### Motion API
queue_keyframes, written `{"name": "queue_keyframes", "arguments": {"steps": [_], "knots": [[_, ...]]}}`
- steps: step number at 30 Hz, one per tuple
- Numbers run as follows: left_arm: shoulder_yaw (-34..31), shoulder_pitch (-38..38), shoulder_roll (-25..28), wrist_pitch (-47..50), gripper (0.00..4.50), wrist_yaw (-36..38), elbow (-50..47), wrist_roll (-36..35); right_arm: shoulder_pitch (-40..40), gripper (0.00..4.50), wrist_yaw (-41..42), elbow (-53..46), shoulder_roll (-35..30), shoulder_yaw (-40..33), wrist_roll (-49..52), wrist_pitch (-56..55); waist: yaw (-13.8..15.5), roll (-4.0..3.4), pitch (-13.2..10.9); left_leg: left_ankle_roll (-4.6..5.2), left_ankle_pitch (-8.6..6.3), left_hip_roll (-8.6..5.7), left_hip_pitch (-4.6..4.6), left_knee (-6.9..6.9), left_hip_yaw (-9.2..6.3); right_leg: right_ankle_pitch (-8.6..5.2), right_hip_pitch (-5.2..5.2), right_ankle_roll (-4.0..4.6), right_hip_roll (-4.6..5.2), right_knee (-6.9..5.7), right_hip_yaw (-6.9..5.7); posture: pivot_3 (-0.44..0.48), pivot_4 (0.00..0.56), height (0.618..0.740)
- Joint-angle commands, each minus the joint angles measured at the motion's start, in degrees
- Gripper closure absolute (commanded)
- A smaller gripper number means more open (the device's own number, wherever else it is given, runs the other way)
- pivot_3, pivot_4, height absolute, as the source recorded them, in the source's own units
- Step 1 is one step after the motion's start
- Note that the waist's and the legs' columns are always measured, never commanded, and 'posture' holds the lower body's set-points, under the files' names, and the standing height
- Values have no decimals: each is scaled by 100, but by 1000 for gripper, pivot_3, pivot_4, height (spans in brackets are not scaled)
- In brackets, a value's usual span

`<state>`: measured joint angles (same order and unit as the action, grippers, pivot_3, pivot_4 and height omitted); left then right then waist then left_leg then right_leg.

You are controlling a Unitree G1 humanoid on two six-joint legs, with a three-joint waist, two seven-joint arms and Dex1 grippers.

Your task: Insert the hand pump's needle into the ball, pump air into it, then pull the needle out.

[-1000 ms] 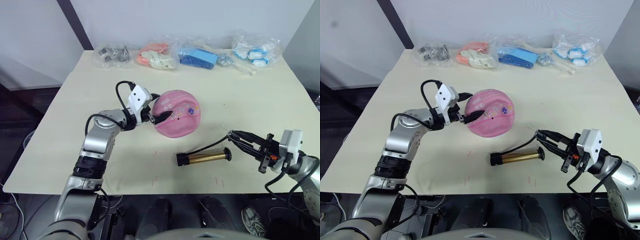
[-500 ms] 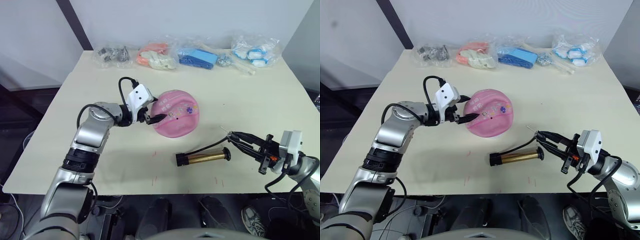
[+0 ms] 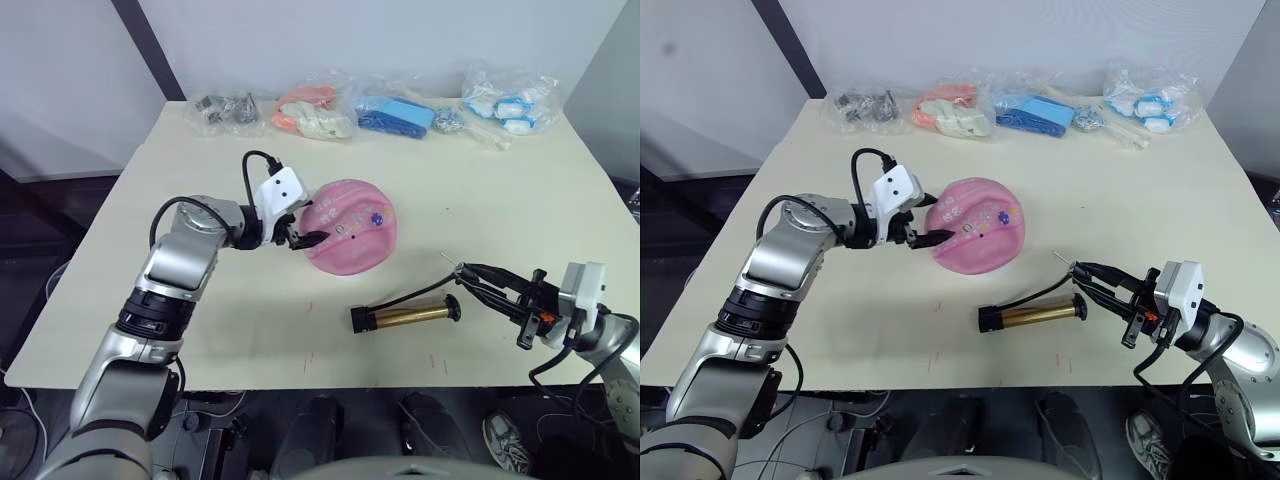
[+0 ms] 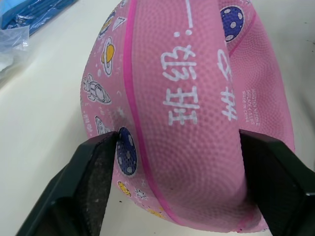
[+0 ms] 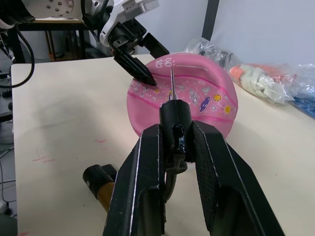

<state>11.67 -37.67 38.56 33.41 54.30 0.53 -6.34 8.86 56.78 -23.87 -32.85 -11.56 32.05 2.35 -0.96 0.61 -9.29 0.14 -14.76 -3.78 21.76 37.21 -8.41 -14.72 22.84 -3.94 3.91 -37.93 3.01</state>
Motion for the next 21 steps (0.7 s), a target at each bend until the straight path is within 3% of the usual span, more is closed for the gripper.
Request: {"name": "queue_keyframes", "arguments": {"steps": [1, 6, 14, 21], "knots": [[19, 1, -20, 177, 2246, -25, -149, -3, 4, 4206, 5, -134, 1, -13, 67, -85, 0, 0, 0, 0, 0, 0, 0, 0, 0, 0, 0, 0, 0, 0, 0, 0, 150, 736], [-28, -55, -74, 256, 4440, -163, -133, 22, -5, 4206, -17, -147, -1, -4, 82, -46, -6, 0, 0, 0, 0, 0, 0, 0, 0, 0, 1, 0, -1, 0, 0, 0, 150, 736], [-194, -197, -214, 453, 4440, -438, -183, -32, -65, 4206, -338, -340, -56, -15, 274, 453, 2, 0, 0, 0, 0, 1, 0, 1, -1, 0, 1, 0, -1, -2, 0, 0, 150, 736], [-232, -257, -378, 742, 4440, -818, -340, -34, -397, 4206, -1168, -817, -374, 9, 741, 1945, 13, 0, 0, 0, 0, 0, 2, 3, -3, 0, 1, 0, 1, -3, 0, 0, 150, 736]]}}
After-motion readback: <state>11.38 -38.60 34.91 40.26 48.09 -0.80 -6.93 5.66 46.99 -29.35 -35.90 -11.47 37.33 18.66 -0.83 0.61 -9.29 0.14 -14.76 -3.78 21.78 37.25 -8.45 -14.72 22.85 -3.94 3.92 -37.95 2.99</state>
